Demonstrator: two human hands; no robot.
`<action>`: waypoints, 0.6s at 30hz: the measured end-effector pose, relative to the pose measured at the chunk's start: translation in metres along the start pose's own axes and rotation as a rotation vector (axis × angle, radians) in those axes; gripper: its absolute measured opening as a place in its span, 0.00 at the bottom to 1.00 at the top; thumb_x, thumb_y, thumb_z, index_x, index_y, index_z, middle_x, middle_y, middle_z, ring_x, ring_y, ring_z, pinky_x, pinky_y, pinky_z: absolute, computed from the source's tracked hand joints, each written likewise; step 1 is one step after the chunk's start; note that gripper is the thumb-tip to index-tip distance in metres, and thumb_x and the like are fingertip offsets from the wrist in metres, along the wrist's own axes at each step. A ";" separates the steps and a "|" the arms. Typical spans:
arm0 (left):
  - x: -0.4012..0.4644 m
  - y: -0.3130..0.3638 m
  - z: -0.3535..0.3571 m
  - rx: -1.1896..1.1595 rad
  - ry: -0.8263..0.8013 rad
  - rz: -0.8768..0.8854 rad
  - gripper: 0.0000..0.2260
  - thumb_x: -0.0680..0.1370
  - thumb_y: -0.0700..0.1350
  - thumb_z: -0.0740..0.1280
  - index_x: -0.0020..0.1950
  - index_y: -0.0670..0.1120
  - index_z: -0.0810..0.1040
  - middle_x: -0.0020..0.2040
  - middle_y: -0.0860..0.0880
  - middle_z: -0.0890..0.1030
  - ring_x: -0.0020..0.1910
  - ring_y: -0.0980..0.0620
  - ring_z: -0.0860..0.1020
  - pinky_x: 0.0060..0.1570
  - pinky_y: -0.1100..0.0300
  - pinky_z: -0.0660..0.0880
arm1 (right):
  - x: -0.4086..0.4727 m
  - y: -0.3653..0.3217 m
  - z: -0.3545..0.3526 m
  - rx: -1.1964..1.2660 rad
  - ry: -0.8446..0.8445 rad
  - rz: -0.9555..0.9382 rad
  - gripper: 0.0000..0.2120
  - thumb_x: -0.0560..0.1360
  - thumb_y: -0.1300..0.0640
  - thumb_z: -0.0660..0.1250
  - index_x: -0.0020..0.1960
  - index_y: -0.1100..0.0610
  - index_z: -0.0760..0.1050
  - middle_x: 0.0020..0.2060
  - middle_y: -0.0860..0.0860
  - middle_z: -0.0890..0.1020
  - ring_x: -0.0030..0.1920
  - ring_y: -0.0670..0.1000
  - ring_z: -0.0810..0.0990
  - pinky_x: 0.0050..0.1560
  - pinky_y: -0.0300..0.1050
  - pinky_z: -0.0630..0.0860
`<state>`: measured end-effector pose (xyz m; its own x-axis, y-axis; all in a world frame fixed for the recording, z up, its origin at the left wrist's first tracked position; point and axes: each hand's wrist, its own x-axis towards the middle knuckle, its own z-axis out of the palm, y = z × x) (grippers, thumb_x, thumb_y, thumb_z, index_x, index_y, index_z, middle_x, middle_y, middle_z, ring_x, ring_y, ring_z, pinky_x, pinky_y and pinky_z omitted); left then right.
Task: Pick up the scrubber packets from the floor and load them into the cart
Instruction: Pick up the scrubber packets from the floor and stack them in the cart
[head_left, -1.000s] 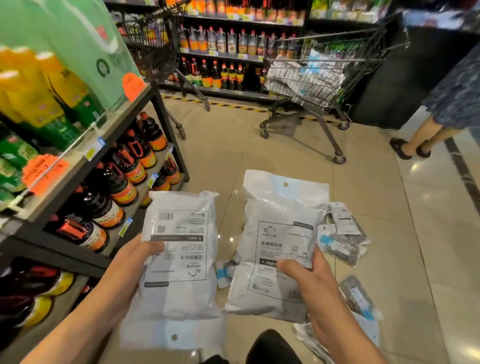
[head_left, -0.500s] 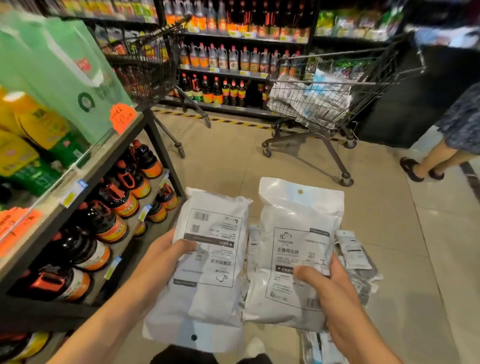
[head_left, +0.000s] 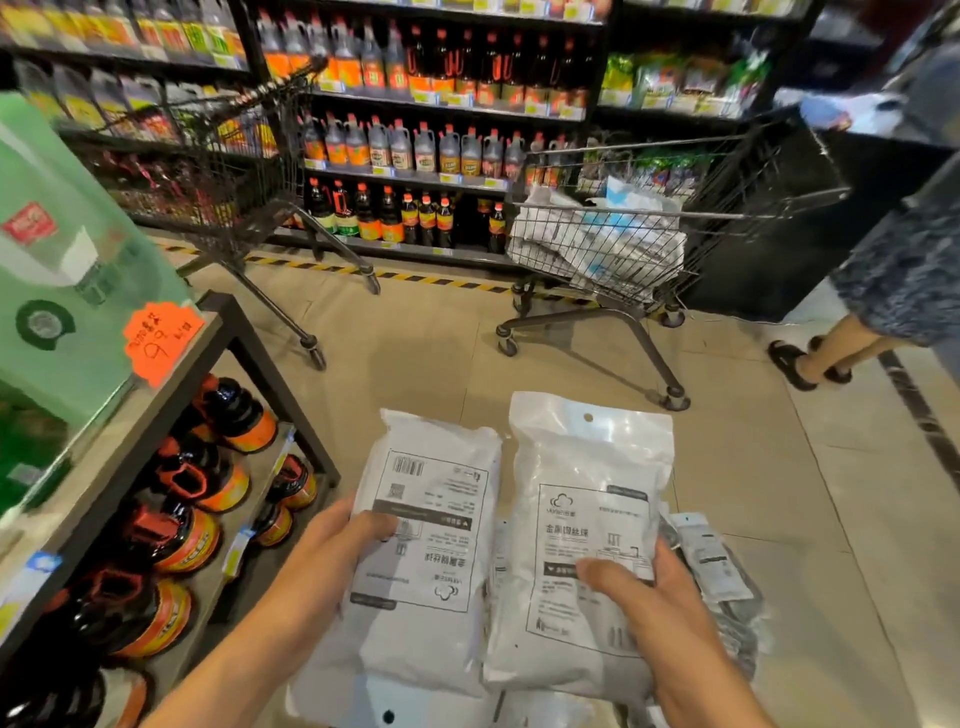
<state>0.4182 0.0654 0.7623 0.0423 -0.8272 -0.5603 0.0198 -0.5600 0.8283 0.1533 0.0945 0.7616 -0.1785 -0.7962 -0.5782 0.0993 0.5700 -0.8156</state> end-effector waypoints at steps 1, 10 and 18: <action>0.021 0.012 -0.007 0.027 -0.031 0.012 0.15 0.82 0.38 0.62 0.62 0.50 0.84 0.58 0.49 0.87 0.57 0.47 0.85 0.60 0.46 0.77 | 0.013 -0.007 0.012 0.013 0.025 0.001 0.22 0.72 0.65 0.76 0.61 0.48 0.79 0.49 0.47 0.89 0.52 0.54 0.88 0.61 0.61 0.80; 0.151 0.127 -0.033 0.115 -0.228 0.073 0.13 0.82 0.36 0.62 0.59 0.47 0.84 0.53 0.47 0.88 0.53 0.47 0.87 0.52 0.51 0.79 | 0.081 -0.081 0.084 0.161 0.218 -0.021 0.20 0.73 0.68 0.74 0.60 0.50 0.78 0.43 0.45 0.89 0.38 0.45 0.88 0.32 0.39 0.80; 0.258 0.187 -0.021 0.128 -0.286 0.037 0.11 0.81 0.35 0.63 0.56 0.45 0.84 0.49 0.44 0.89 0.45 0.47 0.88 0.37 0.59 0.82 | 0.159 -0.142 0.102 0.182 0.268 -0.033 0.20 0.73 0.67 0.75 0.60 0.50 0.79 0.48 0.49 0.89 0.43 0.49 0.89 0.41 0.47 0.79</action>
<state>0.4539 -0.2518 0.7727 -0.2423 -0.8162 -0.5245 -0.1034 -0.5158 0.8504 0.2104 -0.1337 0.7835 -0.4333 -0.7182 -0.5445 0.2587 0.4796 -0.8385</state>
